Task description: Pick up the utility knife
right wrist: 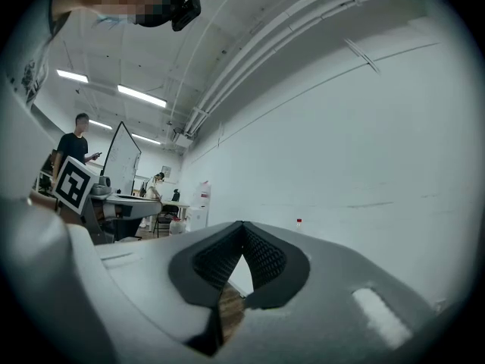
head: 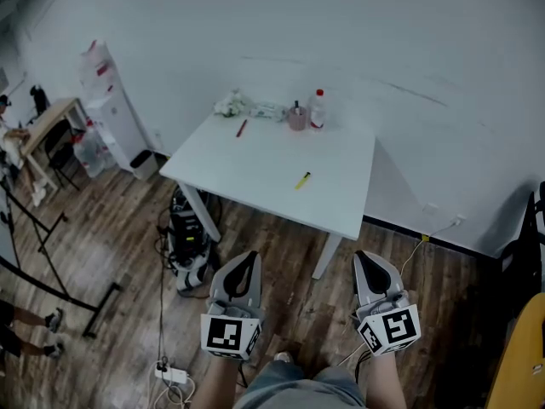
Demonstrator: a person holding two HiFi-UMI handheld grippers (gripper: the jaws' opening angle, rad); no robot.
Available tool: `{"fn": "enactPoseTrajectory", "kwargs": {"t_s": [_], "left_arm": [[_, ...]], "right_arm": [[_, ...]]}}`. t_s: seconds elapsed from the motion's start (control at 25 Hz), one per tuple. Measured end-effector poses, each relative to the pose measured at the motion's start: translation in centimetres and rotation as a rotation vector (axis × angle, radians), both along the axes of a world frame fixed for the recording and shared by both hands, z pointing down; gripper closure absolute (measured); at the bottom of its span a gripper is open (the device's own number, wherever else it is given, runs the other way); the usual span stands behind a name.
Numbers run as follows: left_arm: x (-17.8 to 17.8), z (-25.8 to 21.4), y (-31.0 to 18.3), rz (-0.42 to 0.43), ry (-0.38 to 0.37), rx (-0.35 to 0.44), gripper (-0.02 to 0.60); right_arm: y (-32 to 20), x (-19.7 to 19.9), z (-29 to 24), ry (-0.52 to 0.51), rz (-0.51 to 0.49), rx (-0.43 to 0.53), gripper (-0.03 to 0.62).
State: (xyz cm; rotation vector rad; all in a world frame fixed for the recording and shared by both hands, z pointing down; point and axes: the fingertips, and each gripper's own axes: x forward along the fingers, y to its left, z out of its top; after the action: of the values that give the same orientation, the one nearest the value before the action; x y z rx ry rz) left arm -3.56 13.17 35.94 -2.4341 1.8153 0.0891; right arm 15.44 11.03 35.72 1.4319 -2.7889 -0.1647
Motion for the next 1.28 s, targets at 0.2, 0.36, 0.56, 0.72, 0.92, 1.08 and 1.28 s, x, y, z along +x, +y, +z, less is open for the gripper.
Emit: {"fn": "enactPoseTrajectory", "kwargs": {"t_s": [0.2,0.36,0.56,0.72,0.92,1.08,1.28], "left_arm": [[-1.4,0.1,-0.6,-0.001,0.005,0.002,0.561],[-1.9,0.3,-0.8,0.006,0.01,0.01,0.561],[-3.0,0.7,-1.6,-0.004,0.017,0.003,0.561],[-3.9,0.4,-2.8,-0.026,0.01,-0.009,0.561],[-4.0,0.9,-5.0,-0.024,0.017,0.0,0.561],[-4.1,0.1,-7.1,-0.045,0.009,0.002,0.561],[-4.1,-0.1,-9.7,-0.051,0.013,0.01,0.561]], "right_arm": [[-0.4,-0.9,0.1,0.011,0.013,0.002,0.595],[-0.8,-1.4,-0.1,0.016,0.018,0.001,0.594],[-2.0,-2.4,0.2,0.016,0.01,-0.002,0.594],[-3.4,-3.2,0.4,0.017,-0.005,-0.01,0.594],[-6.0,-3.6,0.2,0.014,-0.021,-0.011,0.595],[-8.3,-3.7,0.3,0.016,-0.034,-0.016,0.595],[-11.3,-3.8,0.2,0.017,-0.047,-0.015,0.594]]}}
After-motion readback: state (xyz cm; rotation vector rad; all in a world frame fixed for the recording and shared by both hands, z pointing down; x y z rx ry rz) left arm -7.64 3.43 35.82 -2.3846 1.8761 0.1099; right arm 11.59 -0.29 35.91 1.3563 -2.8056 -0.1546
